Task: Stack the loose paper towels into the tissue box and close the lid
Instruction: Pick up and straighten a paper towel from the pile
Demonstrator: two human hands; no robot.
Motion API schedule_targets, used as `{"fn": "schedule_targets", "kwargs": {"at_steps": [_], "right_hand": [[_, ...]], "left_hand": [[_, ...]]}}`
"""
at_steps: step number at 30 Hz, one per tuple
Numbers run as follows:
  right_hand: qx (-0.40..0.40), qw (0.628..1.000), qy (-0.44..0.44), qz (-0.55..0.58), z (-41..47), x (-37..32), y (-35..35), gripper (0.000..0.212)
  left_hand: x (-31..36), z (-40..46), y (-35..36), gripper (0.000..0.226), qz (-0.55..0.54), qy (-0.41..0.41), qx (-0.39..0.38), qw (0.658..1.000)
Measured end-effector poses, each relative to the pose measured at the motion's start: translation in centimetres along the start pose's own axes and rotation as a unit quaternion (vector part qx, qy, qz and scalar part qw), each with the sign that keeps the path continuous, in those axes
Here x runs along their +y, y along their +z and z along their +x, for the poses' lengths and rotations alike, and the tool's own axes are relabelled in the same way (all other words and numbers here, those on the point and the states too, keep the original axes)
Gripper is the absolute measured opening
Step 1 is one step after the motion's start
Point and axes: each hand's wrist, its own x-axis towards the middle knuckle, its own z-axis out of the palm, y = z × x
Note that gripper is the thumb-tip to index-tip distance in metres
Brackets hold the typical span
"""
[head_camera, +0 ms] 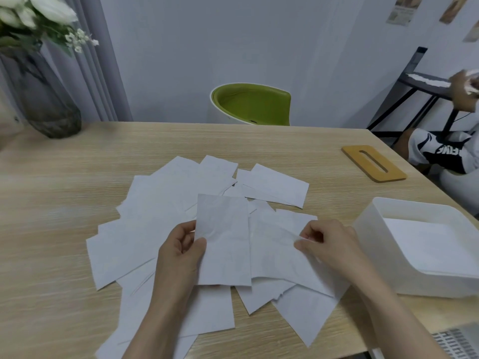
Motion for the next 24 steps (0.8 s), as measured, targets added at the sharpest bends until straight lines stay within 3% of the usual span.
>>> {"fn": "schedule_targets", "kwargs": {"at_steps": [5,8,10,13,17,24], "right_hand": [[0.057,0.991,0.065,0.105,-0.4,1.0,-0.9,0.024],[0.037,0.953,0.111,0.28,-1.0,1.1,-1.2,0.02],[0.001,0.935,0.136,0.329,-2.0,1.1,-1.1,0.016],[-0.038,0.941,0.152,0.299,-3.0,1.3,-0.9,0.011],[-0.029,0.96,0.164,0.225,-2.7,1.3,-0.9,0.01],[-0.026,0.96,0.149,0.235,-2.5,1.5,-0.1,0.011]], "left_hand": [[0.0,0.0,-0.1,0.03,-0.006,-0.001,0.005,1.0],[0.1,0.0,0.0,0.03,-0.006,-0.004,0.006,1.0],[0.2,-0.1,0.0,0.031,-0.005,-0.005,0.005,1.0],[0.2,-0.1,0.1,0.031,-0.003,-0.007,0.005,1.0],[0.3,-0.1,0.2,0.033,0.004,-0.009,0.006,1.0],[0.5,-0.2,0.2,0.035,0.002,-0.009,0.006,1.0]]}}
